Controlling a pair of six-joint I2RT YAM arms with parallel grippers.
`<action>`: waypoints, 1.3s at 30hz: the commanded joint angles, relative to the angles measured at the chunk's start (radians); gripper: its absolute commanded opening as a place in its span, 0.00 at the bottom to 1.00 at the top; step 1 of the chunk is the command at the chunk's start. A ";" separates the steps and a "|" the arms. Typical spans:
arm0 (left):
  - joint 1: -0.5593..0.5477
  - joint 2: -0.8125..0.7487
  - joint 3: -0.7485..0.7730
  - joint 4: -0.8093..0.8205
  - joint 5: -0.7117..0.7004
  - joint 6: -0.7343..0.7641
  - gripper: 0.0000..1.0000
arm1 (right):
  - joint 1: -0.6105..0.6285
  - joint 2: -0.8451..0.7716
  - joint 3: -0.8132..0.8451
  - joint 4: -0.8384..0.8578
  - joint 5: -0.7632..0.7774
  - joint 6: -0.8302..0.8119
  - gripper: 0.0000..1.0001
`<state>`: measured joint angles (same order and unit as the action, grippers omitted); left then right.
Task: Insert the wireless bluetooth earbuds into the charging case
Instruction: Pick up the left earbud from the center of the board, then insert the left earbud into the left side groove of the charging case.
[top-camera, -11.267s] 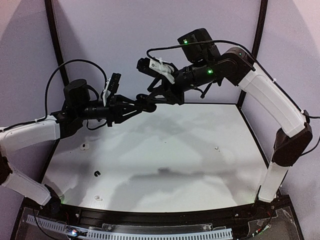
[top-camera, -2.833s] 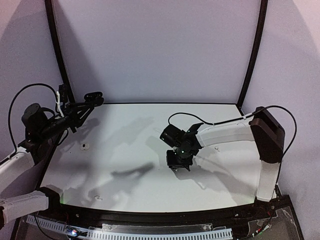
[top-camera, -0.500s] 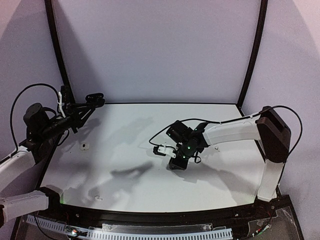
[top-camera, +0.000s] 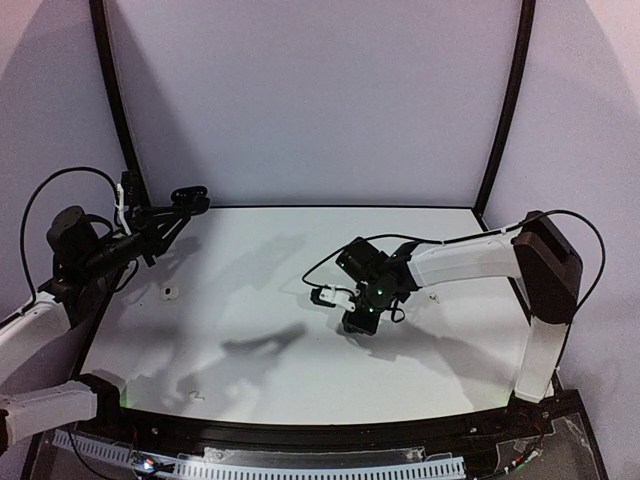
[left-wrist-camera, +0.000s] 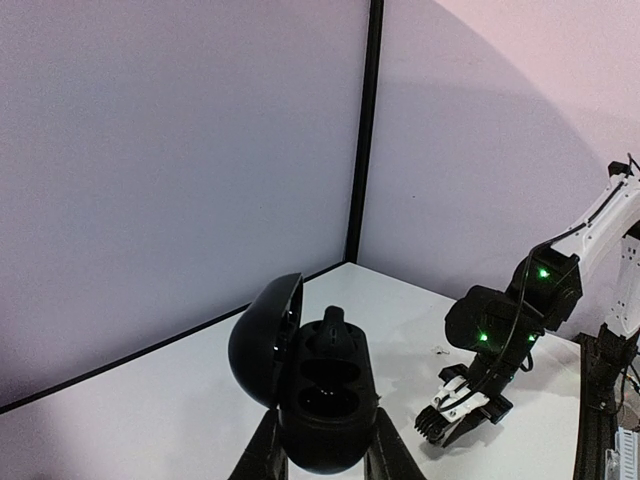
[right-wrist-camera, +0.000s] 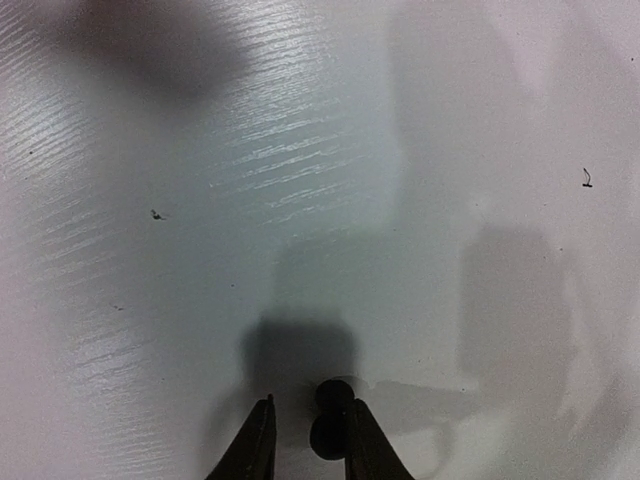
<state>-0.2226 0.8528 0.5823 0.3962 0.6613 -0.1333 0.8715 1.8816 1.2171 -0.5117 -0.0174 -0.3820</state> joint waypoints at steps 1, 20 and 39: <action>-0.003 0.004 0.007 0.010 0.001 0.010 0.01 | -0.012 0.023 0.016 -0.004 0.014 -0.014 0.20; -0.004 0.006 -0.004 -0.005 0.038 0.028 0.01 | -0.068 -0.072 0.174 -0.112 -0.123 0.017 0.00; -0.228 0.165 0.033 0.086 0.316 0.160 0.01 | 0.144 -0.142 0.932 -0.349 -0.434 0.029 0.00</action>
<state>-0.4088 0.9787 0.5831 0.4442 0.9081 -0.0399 0.9497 1.7027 2.0537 -0.8185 -0.4000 -0.3779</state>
